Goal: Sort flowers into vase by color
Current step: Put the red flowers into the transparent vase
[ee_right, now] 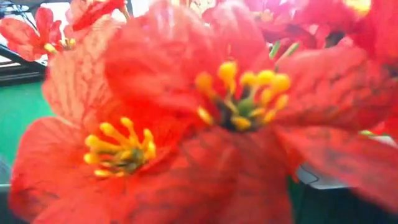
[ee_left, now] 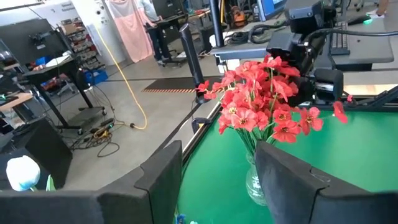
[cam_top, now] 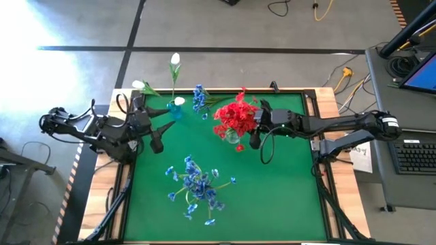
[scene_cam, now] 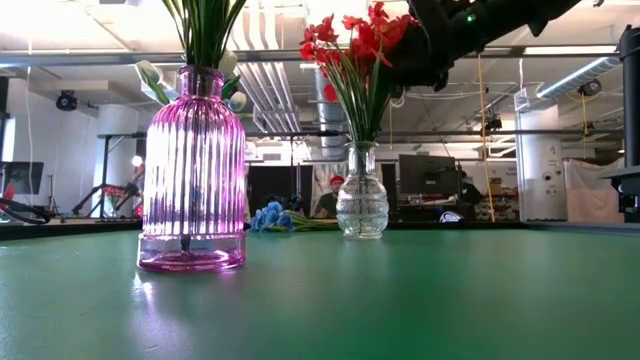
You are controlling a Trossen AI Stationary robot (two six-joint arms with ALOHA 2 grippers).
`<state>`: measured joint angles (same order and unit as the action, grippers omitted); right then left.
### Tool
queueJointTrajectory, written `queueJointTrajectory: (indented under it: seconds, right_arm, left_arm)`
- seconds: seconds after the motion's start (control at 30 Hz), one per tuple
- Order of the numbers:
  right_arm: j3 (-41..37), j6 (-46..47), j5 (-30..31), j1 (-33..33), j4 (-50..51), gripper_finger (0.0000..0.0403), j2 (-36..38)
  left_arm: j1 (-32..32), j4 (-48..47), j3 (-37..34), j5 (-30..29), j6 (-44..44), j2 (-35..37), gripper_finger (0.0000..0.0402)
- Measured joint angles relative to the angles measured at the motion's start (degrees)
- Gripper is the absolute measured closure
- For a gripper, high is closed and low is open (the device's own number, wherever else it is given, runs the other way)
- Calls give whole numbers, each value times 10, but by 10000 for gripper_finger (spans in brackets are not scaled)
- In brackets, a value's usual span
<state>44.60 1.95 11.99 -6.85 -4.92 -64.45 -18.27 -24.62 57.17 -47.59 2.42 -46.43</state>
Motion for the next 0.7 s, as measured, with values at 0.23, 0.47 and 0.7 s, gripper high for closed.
queueJointTrajectory:
  seconds: [0.23, 0.47, 0.7]
  right_arm:
    - [0, 19, 0, 0, 29, 218, 2]
    - [0, 35, 0, 3, 45, 218, 0]
    - [0, 52, 0, 3, 90, 218, 18]
  left_arm:
    - [0, 1, 0, -25, -2, 5, 217]
    - [0, 1, 0, -44, -2, 3, 217]
    - [0, 1, 0, -44, -5, 5, 217]
